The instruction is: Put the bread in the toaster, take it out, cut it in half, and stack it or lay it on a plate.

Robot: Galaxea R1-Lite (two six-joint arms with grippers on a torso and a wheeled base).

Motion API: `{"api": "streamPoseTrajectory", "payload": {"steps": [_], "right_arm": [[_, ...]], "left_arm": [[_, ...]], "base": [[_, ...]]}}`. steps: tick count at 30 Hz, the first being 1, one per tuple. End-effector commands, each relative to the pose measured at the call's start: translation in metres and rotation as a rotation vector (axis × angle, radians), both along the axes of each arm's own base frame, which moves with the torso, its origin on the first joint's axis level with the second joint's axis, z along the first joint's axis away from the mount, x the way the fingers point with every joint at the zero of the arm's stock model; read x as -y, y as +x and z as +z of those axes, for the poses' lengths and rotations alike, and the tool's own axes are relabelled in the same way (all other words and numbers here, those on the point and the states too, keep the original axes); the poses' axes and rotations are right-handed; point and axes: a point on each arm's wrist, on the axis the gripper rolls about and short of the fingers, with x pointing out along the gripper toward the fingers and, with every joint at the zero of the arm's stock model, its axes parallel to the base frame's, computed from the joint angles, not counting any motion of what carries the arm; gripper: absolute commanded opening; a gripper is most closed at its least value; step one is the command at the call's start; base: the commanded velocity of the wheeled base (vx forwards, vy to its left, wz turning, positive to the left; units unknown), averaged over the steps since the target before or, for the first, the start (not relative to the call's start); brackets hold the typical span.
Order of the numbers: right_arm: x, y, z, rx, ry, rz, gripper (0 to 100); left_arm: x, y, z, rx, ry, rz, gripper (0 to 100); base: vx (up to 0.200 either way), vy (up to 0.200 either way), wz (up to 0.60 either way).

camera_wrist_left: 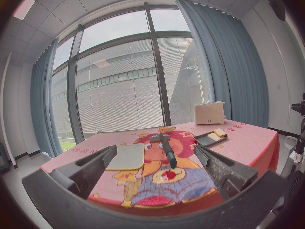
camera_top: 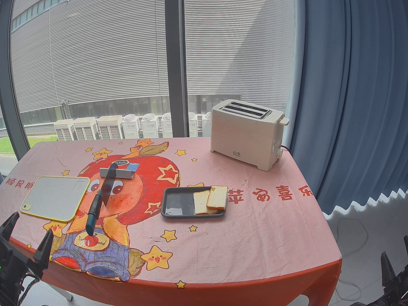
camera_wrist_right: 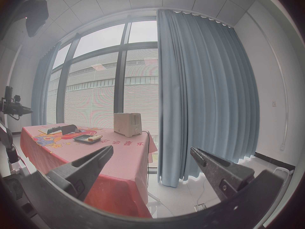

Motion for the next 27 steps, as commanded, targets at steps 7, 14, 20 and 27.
{"api": "streamPoseTrajectory", "payload": {"steps": [7, 14, 20, 27], "right_arm": [[0.0, 0.0, -0.004, -0.004, 0.0, 0.0, 100], [0.0, 0.0, -0.004, -0.004, 0.0, 0.002, 100], [0.0, 0.0, -0.004, -0.004, 0.0, 0.0, 100], [0.0, 0.0, -0.004, -0.004, 0.0, 0.0, 100]], "left_arm": [[-0.002, -0.057, 0.007, 0.168, -0.007, 0.004, 100], [-0.002, -0.061, 0.004, 0.192, -0.009, 0.005, 100], [-0.002, -0.064, 0.0, 0.205, -0.036, 0.004, 100], [-0.002, -0.072, -0.01, 0.216, -0.035, 0.014, 100]], "base": [[0.0, 0.0, 0.0], [0.0, 0.0, 0.0], [0.0, 0.0, 0.0], [0.0, 0.0, 0.0]]}}
